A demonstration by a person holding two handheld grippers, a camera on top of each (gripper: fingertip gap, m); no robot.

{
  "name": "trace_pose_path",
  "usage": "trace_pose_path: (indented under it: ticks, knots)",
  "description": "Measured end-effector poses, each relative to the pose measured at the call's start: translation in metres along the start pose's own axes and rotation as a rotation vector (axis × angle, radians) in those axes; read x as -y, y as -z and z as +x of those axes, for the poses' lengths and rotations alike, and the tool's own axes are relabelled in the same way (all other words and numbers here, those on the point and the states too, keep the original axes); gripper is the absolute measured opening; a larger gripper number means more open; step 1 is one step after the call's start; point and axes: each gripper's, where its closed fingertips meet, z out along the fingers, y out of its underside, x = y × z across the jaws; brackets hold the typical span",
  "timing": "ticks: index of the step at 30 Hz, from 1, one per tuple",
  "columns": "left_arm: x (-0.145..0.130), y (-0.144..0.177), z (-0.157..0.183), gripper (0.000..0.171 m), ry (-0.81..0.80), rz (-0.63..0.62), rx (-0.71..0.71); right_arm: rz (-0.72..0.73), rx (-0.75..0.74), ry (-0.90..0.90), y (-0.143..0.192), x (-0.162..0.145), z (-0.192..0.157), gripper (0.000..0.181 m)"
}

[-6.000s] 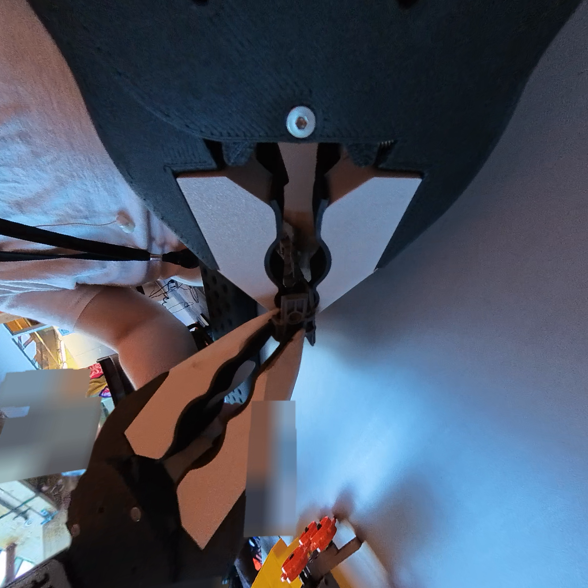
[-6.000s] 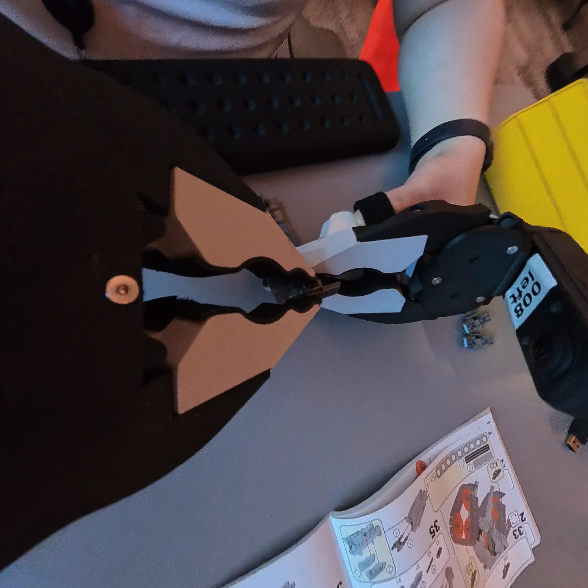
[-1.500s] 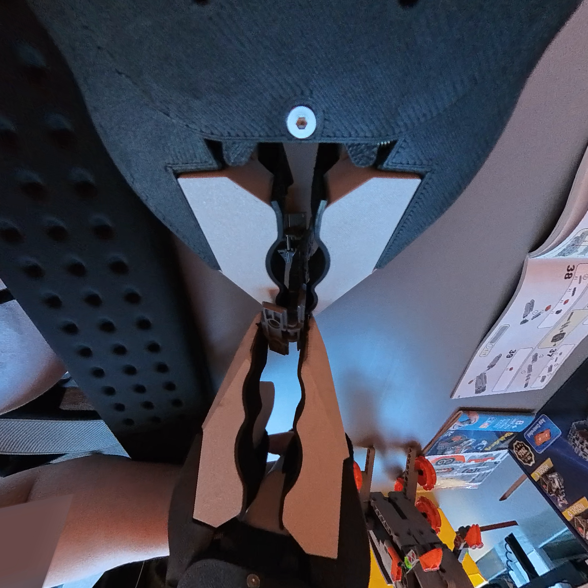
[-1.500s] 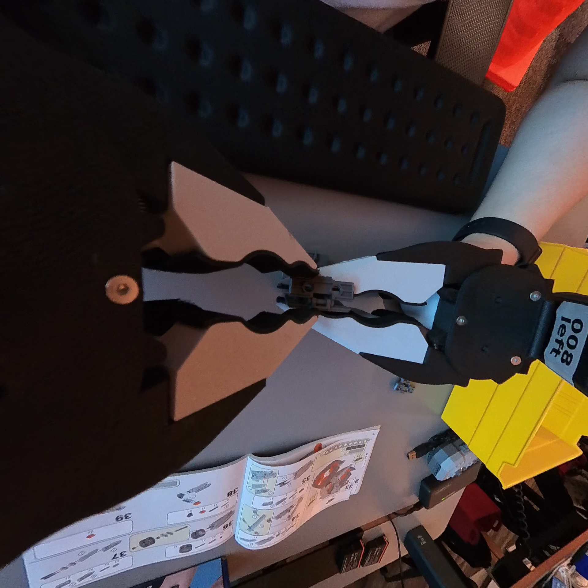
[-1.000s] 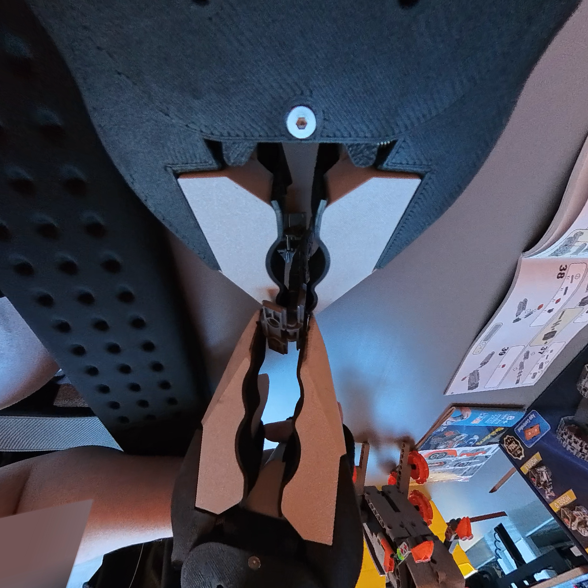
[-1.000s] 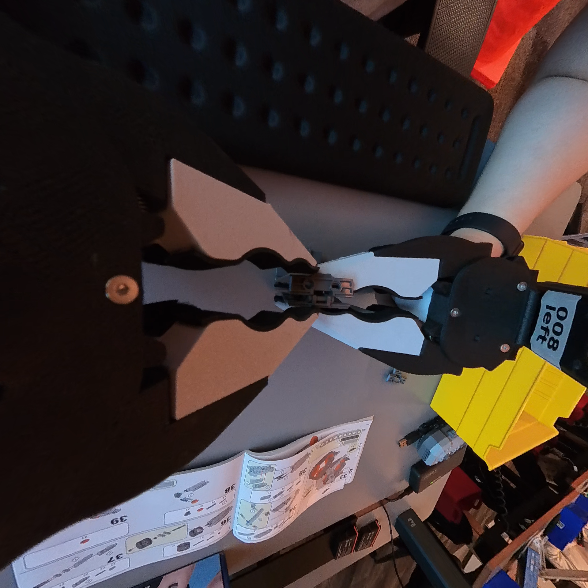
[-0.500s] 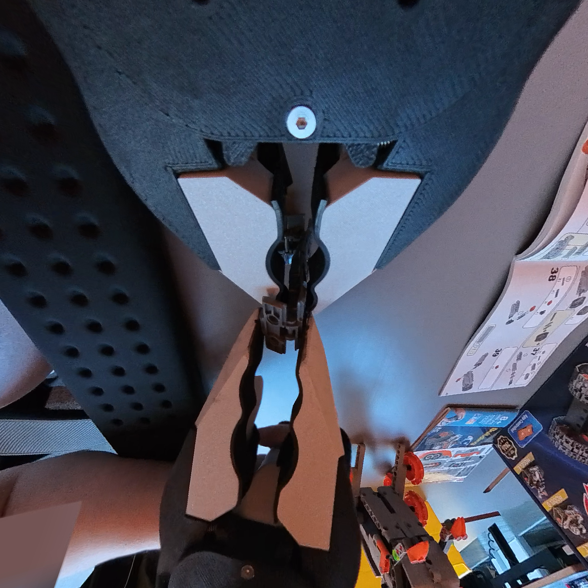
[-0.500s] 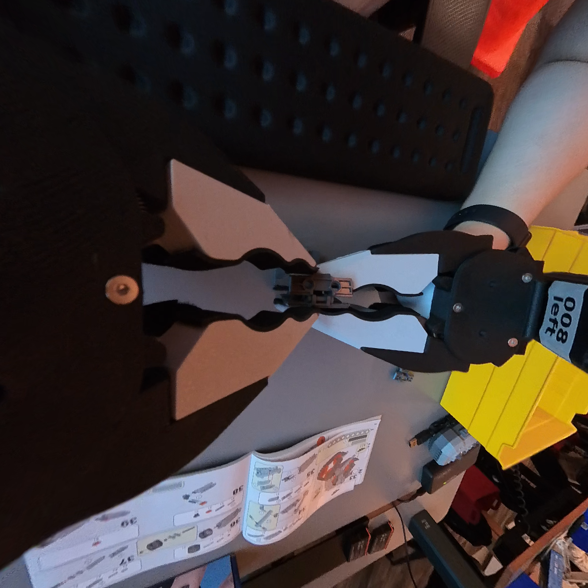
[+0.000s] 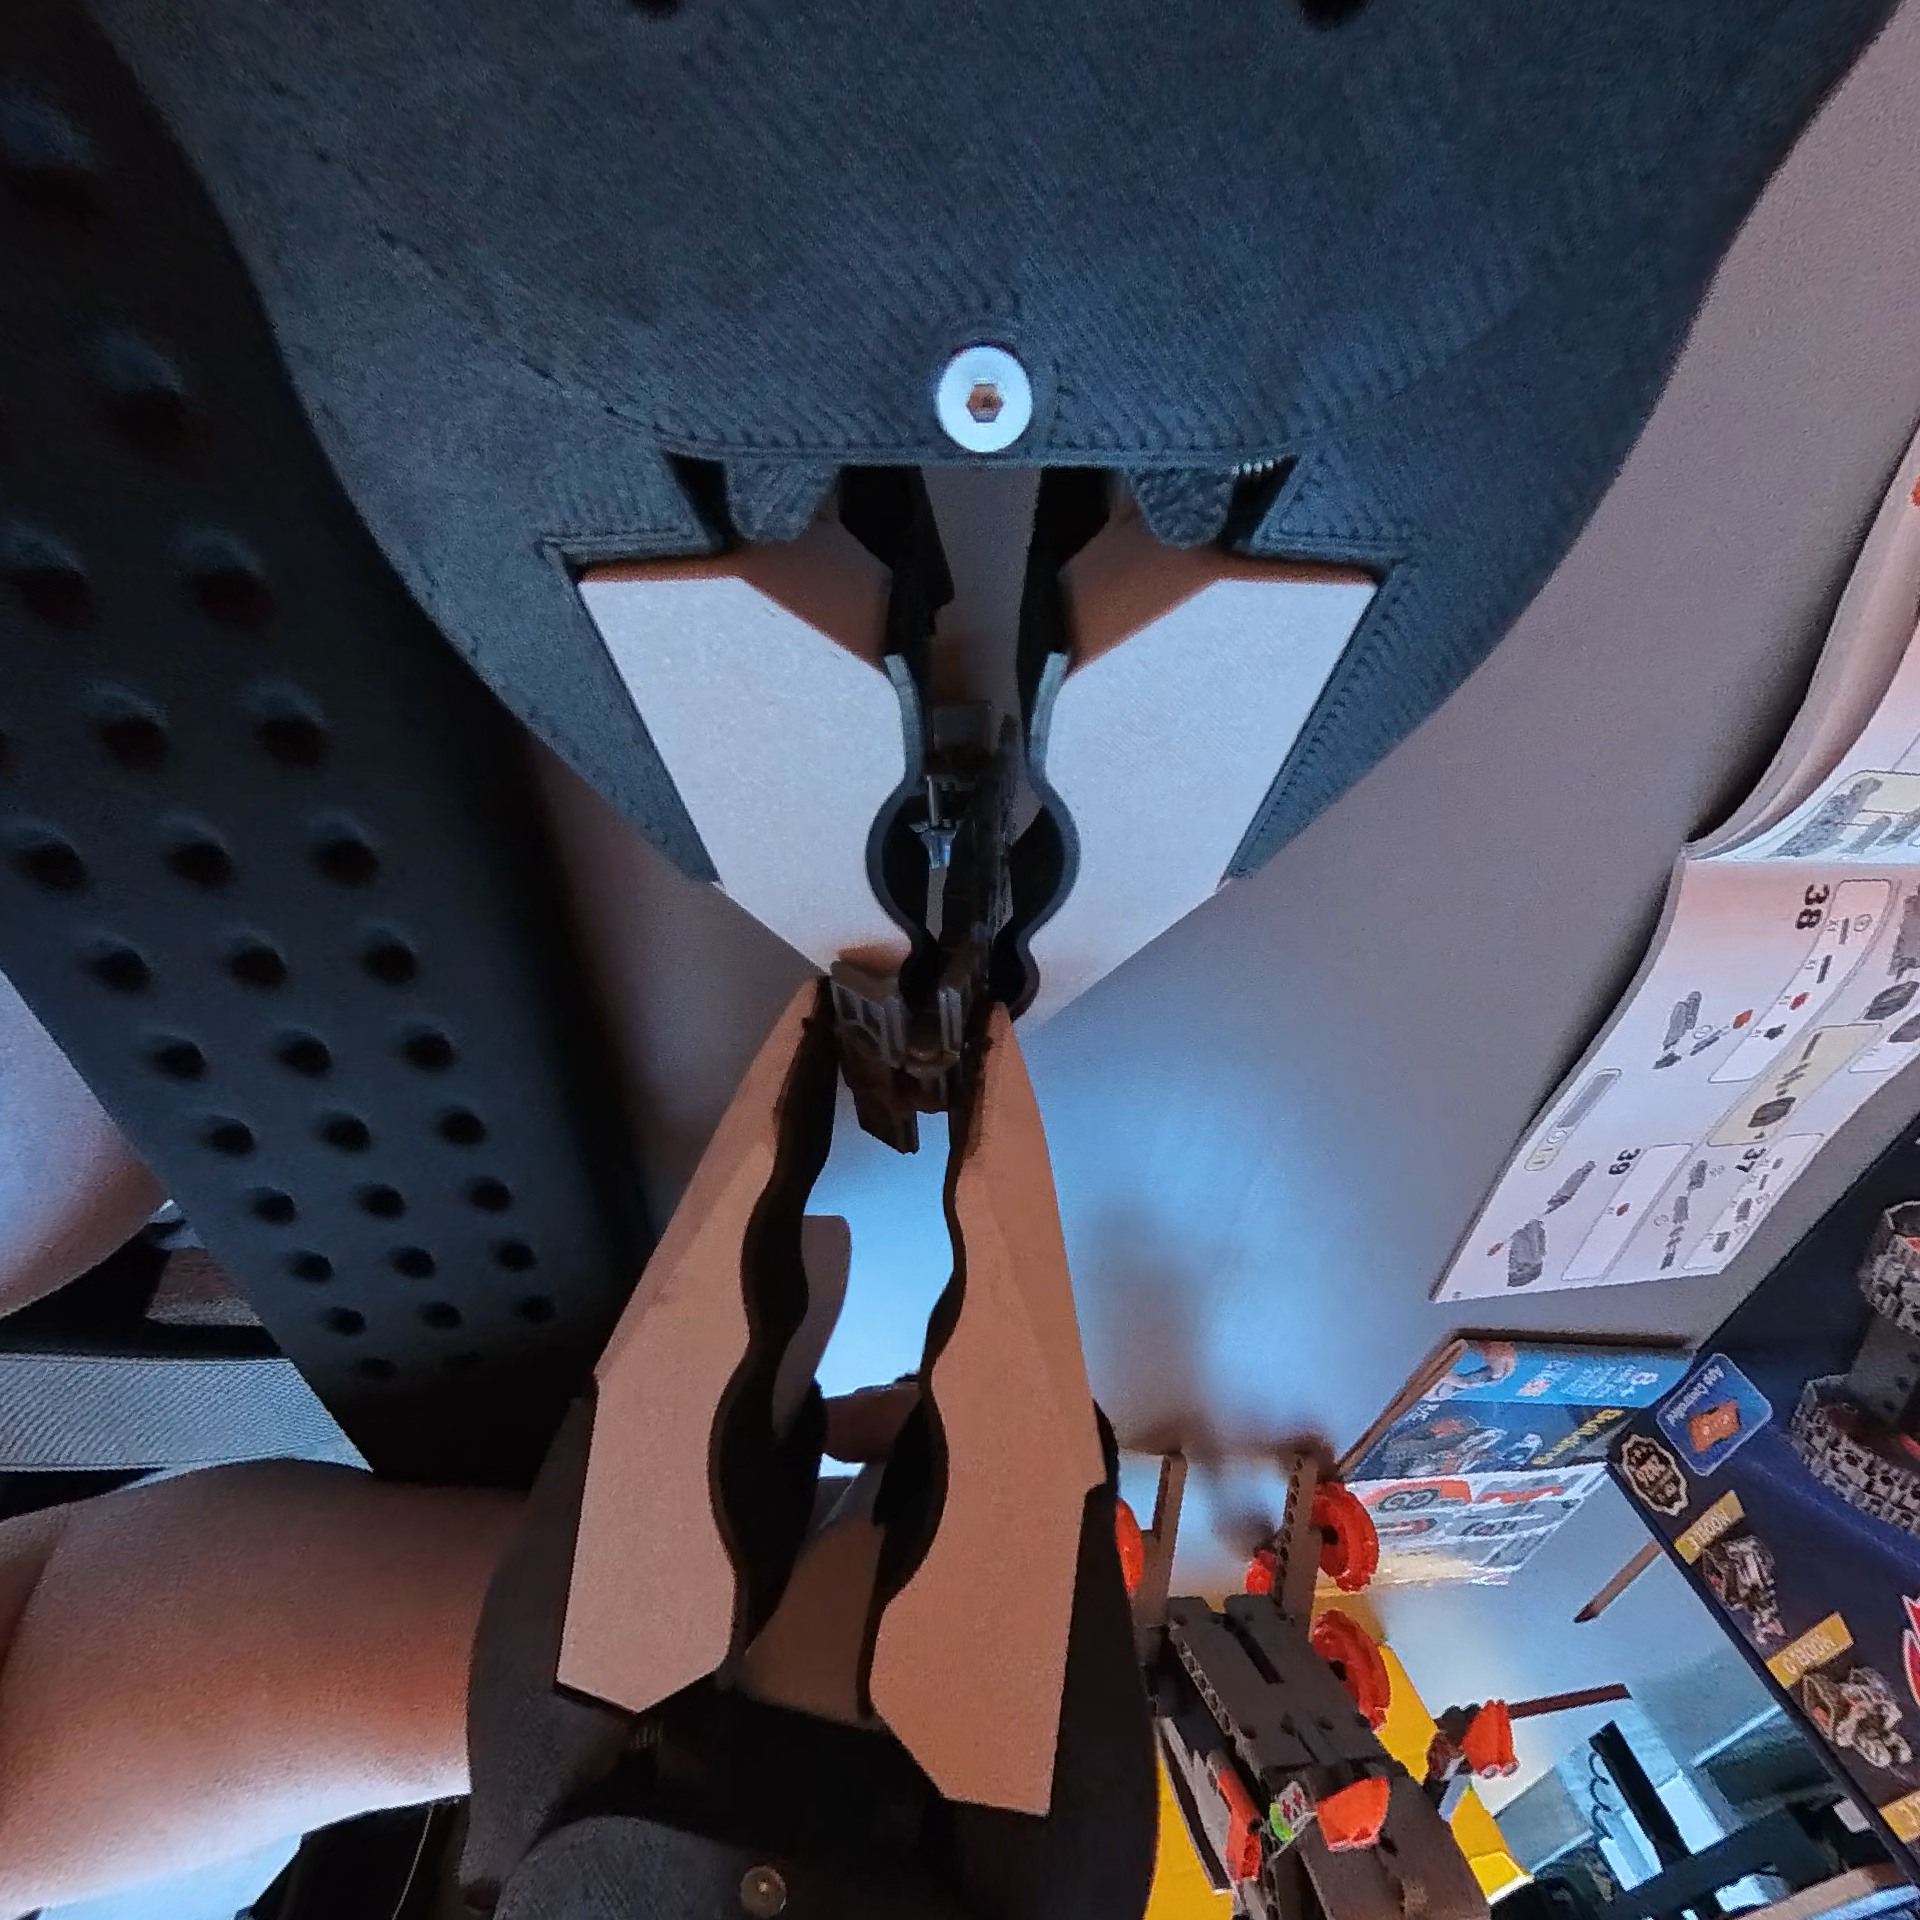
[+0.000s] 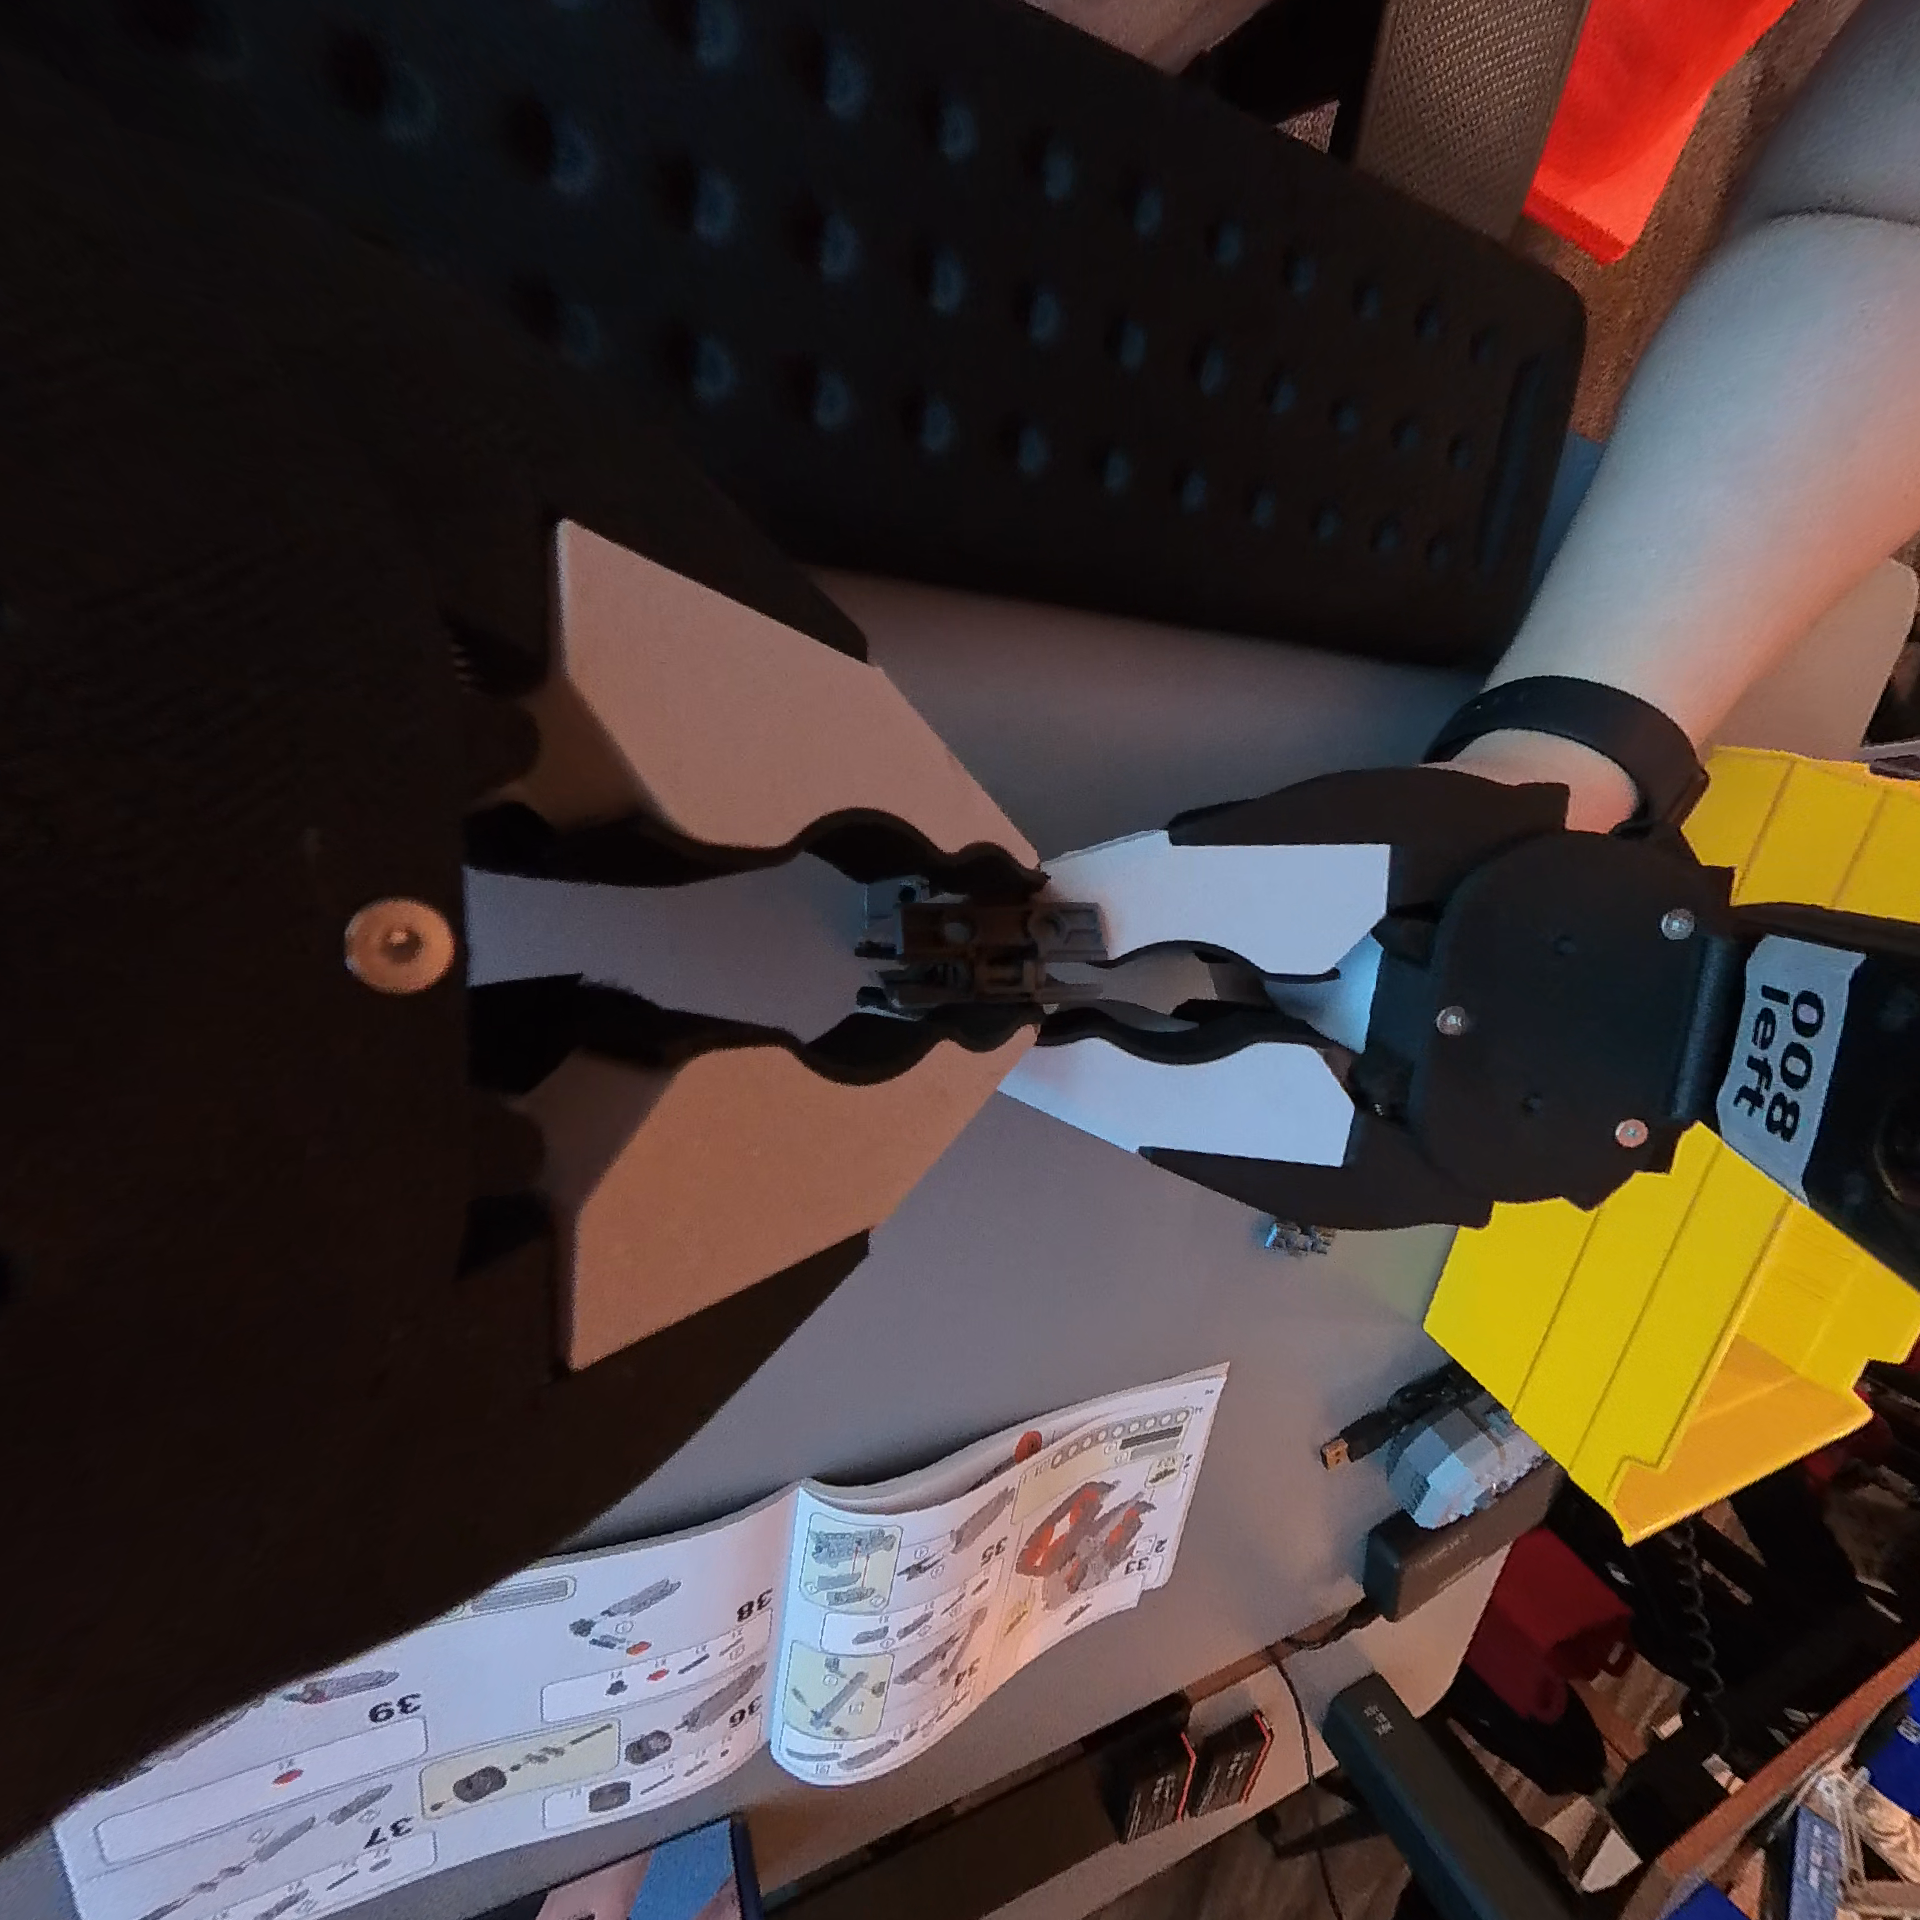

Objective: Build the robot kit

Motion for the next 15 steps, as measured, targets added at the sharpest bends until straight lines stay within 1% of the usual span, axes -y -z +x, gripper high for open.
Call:
trace_pose_path:
  ticks: [2,4,7,10,12,15]
  knots:
    - [0.000,0.001,-0.005,0.007,0.019,0.001,0.016,0.014,-0.017,-0.017,0.000,0.000,0.005,0.019]
    - [0.000,0.002,-0.007,0.007,0.073,0.005,0.003,0.041,-0.021,-0.029,0.000,0.000,0.008,0.020]
    - [0.000,0.002,-0.009,0.007,0.183,0.011,-0.029,0.039,-0.063,0.007,0.007,-0.008,0.015,0.040]
    - [-0.001,0.003,-0.010,0.006,0.325,0.021,-0.095,0.028,-0.128,0.124,0.014,-0.009,0.019,0.034]
    - [-0.001,0.003,-0.009,0.006,0.431,0.025,-0.150,0.025,-0.195,0.226,0.017,-0.005,0.022,0.025]
    - [-0.003,0.004,-0.011,0.006,0.544,0.025,-0.197,0.001,-0.245,0.296,0.015,-0.004,0.024,0.017]
